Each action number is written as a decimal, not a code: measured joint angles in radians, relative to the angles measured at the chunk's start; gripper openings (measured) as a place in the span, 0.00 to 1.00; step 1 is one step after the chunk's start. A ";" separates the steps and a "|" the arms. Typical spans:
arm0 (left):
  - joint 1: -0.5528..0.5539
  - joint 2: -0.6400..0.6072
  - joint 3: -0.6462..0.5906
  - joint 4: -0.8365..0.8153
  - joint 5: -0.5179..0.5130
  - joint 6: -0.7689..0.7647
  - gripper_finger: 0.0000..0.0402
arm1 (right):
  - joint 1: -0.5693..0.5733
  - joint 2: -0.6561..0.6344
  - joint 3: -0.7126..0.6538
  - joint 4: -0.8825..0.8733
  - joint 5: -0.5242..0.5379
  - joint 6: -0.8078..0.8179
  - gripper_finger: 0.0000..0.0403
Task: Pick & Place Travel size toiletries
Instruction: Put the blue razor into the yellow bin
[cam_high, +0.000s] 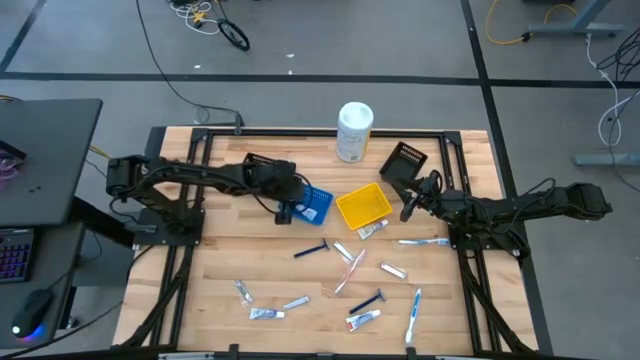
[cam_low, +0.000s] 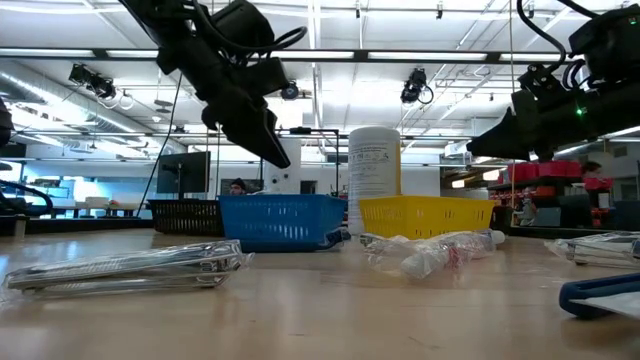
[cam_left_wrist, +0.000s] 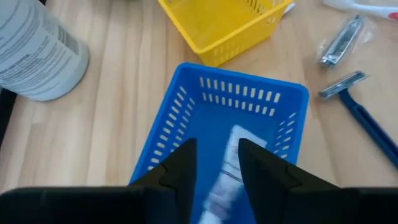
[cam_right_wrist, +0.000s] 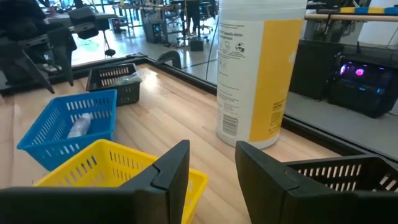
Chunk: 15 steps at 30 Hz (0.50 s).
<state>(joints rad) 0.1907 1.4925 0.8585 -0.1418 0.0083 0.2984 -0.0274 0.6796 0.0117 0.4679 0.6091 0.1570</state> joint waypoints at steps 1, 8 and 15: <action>-0.001 0.000 0.000 0.000 0.001 -0.005 0.32 | 0.000 0.000 0.000 0.000 0.001 0.000 0.35; -0.042 -0.064 0.000 -0.015 -0.119 -0.124 0.32 | 0.000 0.000 0.000 0.007 0.031 0.000 0.35; -0.109 -0.300 0.001 -0.109 -0.278 -0.134 0.32 | 0.000 0.000 0.000 0.033 0.005 -0.016 0.35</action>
<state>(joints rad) 0.0819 1.1926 0.8593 -0.2507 -0.2695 0.1639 -0.0274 0.6796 0.0116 0.5008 0.6144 0.1408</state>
